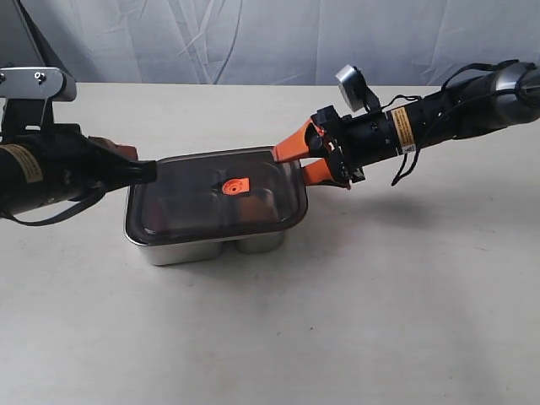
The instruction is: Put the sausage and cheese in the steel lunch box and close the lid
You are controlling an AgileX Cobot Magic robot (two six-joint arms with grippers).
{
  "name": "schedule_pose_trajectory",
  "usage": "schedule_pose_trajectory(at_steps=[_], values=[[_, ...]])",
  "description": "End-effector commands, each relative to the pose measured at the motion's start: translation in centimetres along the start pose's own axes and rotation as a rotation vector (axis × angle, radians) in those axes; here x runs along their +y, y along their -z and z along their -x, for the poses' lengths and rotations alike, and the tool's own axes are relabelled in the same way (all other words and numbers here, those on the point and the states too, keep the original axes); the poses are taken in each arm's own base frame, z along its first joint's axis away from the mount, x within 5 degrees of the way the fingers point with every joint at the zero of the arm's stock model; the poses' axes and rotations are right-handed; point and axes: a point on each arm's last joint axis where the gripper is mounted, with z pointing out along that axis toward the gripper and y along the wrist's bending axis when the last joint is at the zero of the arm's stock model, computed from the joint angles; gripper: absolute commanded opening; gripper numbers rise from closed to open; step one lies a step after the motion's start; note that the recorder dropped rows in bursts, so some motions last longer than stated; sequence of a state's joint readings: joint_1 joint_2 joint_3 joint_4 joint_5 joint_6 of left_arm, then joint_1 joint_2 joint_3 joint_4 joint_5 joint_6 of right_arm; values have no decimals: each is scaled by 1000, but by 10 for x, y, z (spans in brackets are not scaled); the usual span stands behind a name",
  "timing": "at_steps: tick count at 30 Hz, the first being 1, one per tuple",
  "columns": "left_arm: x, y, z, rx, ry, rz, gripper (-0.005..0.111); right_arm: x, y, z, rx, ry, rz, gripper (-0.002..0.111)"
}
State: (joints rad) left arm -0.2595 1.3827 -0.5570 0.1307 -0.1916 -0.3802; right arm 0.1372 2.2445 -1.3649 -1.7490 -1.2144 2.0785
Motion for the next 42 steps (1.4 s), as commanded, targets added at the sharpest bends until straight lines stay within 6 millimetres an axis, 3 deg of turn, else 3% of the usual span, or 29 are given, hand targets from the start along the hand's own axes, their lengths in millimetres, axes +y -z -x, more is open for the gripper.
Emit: schedule_pose_trajectory(at_steps=[1,9,20,22,25,27,28,30,34,38,42], values=[[1,-1,0,7,0,7,0,-3,11,3,-27,-31,0,72],[46,4,-1,64,195,185,0,-7,19,5,-47,-39,-6,72],[67,9,-2,98,233,263,0,-12,29,7,-71,-49,-14,71],[67,9,-3,103,234,266,0,-14,35,7,-84,-54,-19,65],[67,9,-3,108,235,267,0,-18,43,8,-103,-62,-25,44],[67,9,-5,120,241,271,0,-20,47,9,-114,-66,-28,24],[67,9,-5,109,326,276,0,-21,50,9,-119,-69,-30,0],[67,9,-2,69,518,282,0,-21,50,9,-119,-69,-30,-1],[63,8,13,89,663,270,0,-19,48,9,-116,-65,-29,-1],[60,9,50,104,442,212,0,-18,48,9,-115,-63,-28,-1],[95,16,65,217,520,56,0,-15,49,10,-118,-55,-29,-1]])
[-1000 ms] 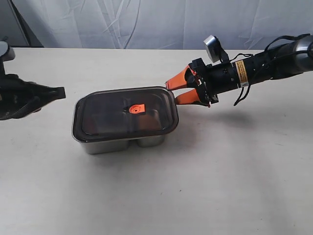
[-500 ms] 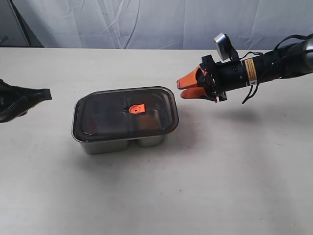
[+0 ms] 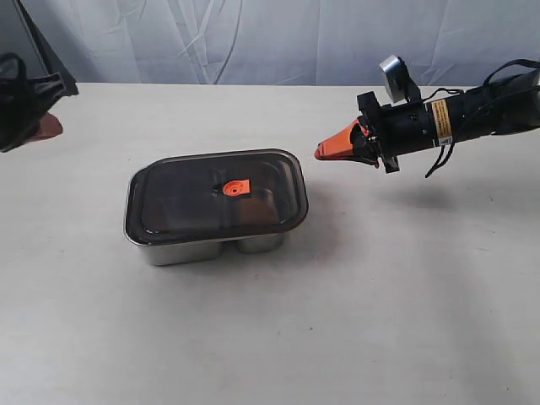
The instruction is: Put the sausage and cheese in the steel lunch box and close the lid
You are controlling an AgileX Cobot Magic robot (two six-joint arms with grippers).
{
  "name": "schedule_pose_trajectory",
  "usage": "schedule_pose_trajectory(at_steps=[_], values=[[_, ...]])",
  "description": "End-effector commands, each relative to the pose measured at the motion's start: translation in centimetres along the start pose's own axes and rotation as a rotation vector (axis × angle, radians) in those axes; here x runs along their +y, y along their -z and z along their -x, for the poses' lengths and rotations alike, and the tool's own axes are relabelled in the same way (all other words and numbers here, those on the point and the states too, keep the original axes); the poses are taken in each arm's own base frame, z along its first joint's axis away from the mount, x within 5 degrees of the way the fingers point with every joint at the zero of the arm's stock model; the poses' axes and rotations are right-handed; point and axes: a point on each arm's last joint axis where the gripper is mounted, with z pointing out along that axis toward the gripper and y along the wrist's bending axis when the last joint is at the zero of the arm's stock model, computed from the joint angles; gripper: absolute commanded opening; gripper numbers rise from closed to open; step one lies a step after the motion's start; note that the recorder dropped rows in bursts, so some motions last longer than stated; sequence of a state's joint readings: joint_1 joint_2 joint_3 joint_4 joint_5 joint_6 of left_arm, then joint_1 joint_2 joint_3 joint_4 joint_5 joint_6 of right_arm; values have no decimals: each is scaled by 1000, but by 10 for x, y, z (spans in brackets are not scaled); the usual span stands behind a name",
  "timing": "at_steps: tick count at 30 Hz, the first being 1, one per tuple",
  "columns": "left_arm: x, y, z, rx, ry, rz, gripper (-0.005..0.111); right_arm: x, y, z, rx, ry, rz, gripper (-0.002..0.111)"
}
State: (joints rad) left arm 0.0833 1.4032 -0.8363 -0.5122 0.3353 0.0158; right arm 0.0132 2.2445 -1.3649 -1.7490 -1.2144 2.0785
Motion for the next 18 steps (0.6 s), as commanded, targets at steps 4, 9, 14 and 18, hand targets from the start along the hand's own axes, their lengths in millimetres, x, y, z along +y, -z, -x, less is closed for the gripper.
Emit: schedule_pose_trajectory(at_steps=[4,9,14,18], values=[[33,-3,13,130,281,-454,0,8,4,3,-10,-6,8,-1],[53,-27,-18,244,298,-366,0,12,5,4,-14,2,8,-1],[62,-40,-27,252,399,-394,0,20,12,-1,-63,3,-73,-1],[55,-38,-20,188,356,-552,0,23,15,-9,-135,-4,-228,-1]])
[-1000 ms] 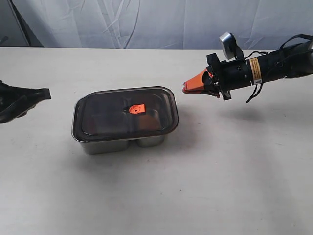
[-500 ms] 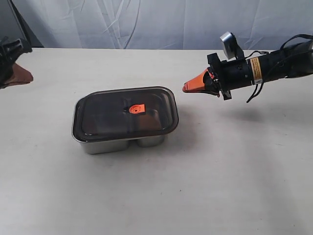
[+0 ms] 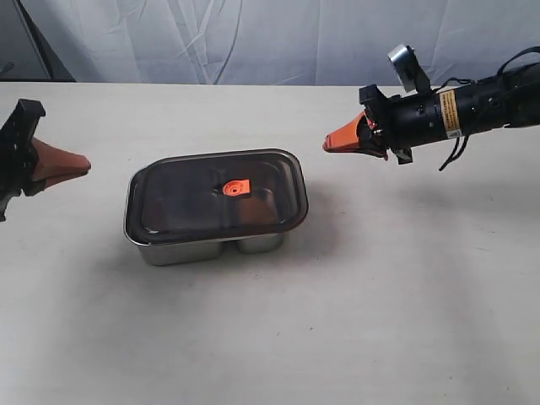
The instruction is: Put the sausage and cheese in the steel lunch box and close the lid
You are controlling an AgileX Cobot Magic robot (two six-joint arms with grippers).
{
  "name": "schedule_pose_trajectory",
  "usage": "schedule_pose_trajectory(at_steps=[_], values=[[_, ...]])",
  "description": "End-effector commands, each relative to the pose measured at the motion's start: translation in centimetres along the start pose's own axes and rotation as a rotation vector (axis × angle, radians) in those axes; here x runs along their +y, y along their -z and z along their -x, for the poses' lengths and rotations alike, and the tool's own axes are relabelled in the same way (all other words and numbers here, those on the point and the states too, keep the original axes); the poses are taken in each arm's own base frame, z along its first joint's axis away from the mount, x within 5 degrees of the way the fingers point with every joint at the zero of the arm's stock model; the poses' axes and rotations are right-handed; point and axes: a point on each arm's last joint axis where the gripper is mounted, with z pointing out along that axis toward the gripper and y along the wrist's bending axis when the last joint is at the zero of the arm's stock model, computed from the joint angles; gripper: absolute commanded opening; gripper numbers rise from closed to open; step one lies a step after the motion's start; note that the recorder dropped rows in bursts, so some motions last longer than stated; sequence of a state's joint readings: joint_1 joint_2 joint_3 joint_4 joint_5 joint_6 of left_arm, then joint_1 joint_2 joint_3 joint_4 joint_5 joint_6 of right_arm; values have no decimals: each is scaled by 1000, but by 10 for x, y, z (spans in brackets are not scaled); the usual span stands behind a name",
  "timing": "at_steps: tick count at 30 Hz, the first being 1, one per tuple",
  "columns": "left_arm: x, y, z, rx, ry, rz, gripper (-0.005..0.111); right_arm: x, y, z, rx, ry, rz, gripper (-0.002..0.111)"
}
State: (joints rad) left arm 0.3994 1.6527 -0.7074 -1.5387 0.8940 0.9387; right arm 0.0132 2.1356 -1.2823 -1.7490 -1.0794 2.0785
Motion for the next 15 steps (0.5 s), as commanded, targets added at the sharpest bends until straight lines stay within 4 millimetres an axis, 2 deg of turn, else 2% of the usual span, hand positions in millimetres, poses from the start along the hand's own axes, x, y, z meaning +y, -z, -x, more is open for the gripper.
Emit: schedule_pose_trajectory(at_steps=[1,4,7,11,15], values=[[-5,1,4,-41,-38,-92,0,5,1,-10,-65,-27,-156,-1],[-4,1,4,-45,-39,-81,0,11,-19,-32,-63,-6,-306,-1],[-4,1,3,-35,-45,-83,0,30,-37,-45,-15,42,-291,-1],[-4,1,1,-18,-51,-92,0,43,-48,-52,-14,86,-328,-1],[-5,0,1,-14,-54,-91,0,47,-55,-54,-21,103,-352,-1]])
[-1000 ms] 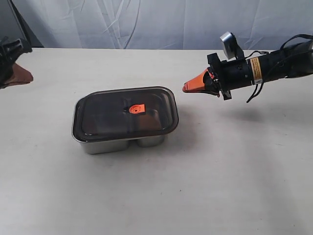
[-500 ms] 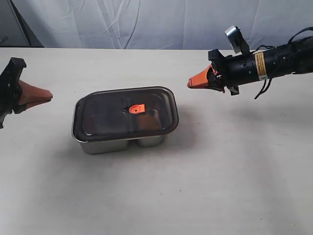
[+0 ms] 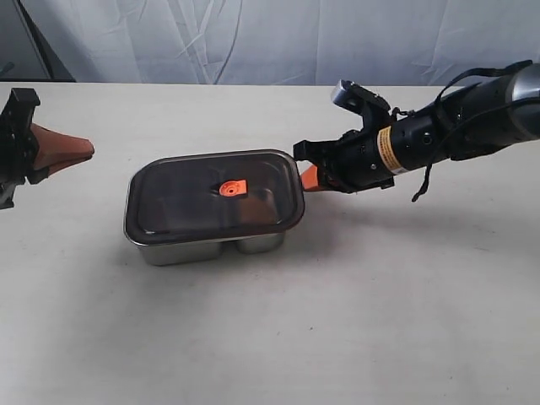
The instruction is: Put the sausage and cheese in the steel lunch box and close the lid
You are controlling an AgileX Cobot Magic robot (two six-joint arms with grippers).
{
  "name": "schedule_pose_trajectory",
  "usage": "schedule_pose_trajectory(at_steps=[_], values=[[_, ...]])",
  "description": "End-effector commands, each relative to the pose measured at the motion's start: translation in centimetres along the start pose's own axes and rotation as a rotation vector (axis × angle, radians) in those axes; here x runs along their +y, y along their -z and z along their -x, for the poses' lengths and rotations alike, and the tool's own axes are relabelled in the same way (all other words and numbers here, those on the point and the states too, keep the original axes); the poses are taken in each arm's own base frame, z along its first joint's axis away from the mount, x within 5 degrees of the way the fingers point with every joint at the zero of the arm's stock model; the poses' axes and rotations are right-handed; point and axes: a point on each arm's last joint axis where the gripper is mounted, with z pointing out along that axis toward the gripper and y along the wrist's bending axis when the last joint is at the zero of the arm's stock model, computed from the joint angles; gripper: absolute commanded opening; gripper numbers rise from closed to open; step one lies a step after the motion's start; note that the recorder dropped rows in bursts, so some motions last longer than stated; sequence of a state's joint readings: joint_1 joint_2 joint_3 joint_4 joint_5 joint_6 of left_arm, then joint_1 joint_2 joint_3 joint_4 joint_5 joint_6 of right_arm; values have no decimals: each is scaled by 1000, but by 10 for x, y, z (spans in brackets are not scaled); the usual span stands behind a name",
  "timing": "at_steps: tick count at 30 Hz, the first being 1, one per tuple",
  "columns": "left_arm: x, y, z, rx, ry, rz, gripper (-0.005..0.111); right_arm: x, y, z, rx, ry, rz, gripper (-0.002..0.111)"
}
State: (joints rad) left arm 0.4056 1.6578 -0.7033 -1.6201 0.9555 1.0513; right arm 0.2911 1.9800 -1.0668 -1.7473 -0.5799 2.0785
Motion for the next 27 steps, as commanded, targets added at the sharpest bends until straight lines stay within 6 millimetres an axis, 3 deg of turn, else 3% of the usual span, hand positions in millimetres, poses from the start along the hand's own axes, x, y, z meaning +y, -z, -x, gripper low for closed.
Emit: schedule_pose_trajectory(at_steps=[1,5,19,27], values=[[0,-1,-2,13,-4,-7,0,4,1,4,-25,-11,-19,-1],[0,-2,-3,26,-13,-4,0,12,2,17,-50,15,15,-1],[0,-2,-3,26,-11,-5,0,7,-11,7,12,-5,43,-1],[-16,-3,-6,43,-65,-171,0,7,-10,7,10,-5,46,-1]])
